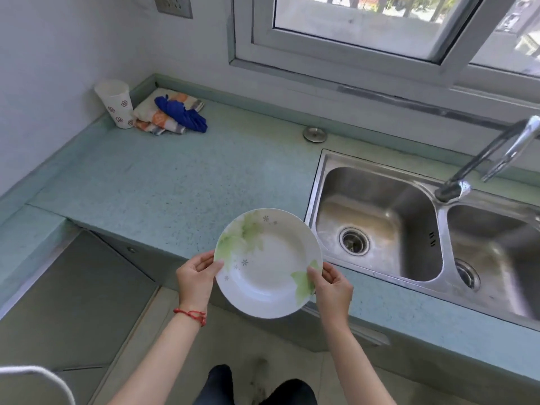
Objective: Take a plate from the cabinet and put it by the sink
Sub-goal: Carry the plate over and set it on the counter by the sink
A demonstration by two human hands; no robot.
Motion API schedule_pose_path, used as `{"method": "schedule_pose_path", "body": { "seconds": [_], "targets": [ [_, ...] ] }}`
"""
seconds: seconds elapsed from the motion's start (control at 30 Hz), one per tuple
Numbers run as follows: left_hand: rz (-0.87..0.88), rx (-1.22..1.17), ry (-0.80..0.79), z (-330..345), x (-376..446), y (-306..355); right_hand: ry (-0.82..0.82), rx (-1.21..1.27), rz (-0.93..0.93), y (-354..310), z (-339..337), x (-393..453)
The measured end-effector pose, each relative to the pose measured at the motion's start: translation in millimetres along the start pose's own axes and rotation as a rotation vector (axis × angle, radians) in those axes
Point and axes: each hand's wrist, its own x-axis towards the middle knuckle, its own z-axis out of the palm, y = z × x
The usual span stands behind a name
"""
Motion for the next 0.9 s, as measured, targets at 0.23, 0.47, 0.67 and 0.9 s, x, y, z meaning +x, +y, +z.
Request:
{"method": "schedule_pose_path", "body": {
  "seconds": [0.23,0.47,0.67,0.9],
  "targets": [
    [-0.005,0.025,0.056,1,57,14,-0.064,-0.071,-0.01,-13,50,39],
    [-0.029,0.05,0.026,1,135,24,-0.011,-0.084,0.027,-16,113,77],
    [-0.043,0.092,-0.02,-2,201,33,0.044,-0.091,0.045,-17,166,102],
    [-0.08,0.145,-0.057,2,237,29,0.096,-0.132,0.056,-17,189,117]
  ]
}}
